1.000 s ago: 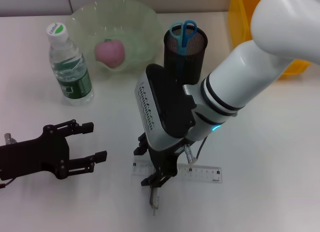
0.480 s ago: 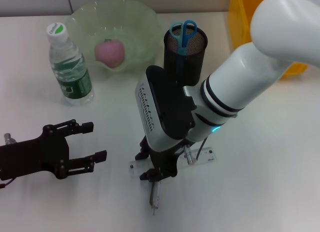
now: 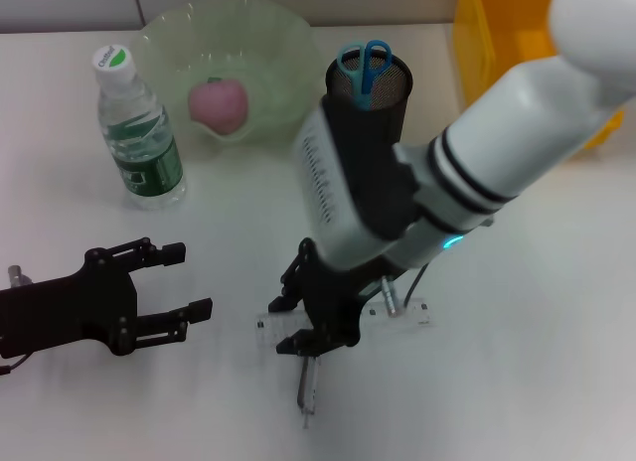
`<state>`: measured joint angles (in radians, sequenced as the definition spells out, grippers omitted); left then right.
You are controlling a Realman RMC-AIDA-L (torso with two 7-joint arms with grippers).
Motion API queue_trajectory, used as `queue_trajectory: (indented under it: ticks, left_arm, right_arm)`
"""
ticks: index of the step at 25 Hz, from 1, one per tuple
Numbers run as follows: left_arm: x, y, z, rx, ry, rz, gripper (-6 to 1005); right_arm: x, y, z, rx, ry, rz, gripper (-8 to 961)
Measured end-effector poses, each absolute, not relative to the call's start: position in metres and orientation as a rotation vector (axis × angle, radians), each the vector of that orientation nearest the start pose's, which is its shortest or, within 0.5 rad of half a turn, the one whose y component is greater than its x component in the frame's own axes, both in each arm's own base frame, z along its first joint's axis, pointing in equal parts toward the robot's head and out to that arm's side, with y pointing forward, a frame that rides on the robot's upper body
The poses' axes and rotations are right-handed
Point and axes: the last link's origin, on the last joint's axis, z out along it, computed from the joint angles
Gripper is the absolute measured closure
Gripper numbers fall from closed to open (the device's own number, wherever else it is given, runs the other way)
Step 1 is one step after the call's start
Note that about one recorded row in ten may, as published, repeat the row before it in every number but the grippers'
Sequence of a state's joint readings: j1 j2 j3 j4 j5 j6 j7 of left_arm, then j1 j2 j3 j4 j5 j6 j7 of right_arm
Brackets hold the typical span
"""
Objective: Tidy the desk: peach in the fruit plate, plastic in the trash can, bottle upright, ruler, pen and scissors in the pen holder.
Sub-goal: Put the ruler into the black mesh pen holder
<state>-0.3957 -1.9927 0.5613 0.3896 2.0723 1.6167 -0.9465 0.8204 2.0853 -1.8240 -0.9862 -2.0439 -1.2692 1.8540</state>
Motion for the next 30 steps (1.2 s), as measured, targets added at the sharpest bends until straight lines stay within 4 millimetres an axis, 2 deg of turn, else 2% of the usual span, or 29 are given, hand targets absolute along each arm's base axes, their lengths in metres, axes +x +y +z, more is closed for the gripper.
queue_trajectory:
  ticks: [7, 9, 10, 13, 14, 15, 19, 24, 30]
  left_arm:
    - [-0.330, 0.262, -0.003, -2.708, -0.487, -0.688, 202]
    - [-0.329, 0.263, -0.004, -2.711, -0.486, -0.694, 202]
    - [-0.329, 0.263, -0.004, -2.711, -0.486, -0.694, 202]
    - [-0.326, 0.263, -0.005, -2.718, -0.480, -0.708, 202]
    - [-0.325, 0.263, -0.005, -2.720, -0.477, -0.714, 202]
    - [-0.324, 0.263, -0.006, -2.723, -0.473, -0.720, 202]
    - [-0.319, 0.266, -0.008, -2.730, -0.463, -0.736, 202]
    - [-0.314, 0.268, -0.011, -2.737, -0.466, -0.758, 202]
    - [-0.309, 0.271, -0.014, -2.736, -0.457, -0.780, 202]
  right_arm:
    - [0.115, 0.332, -0.075, -3.221, -0.085, -0.045, 571]
    - [0.123, 0.334, -0.046, -3.195, -0.016, 0.152, 571]
    - [0.123, 0.334, -0.046, -3.195, -0.016, 0.152, 571]
    - [0.136, 0.334, -0.024, -3.149, 0.022, 0.357, 571]
    - [0.146, 0.333, -0.013, -3.109, 0.036, 0.480, 571]
    - [0.146, 0.333, -0.013, -3.109, 0.036, 0.480, 571]
    - [0.166, 0.330, -0.003, -3.029, 0.039, 0.728, 571]
    - [0.187, 0.325, -0.003, -2.892, 0.037, 1.002, 571]
    - [0.193, 0.320, -0.005, -2.782, 0.001, 1.140, 571]
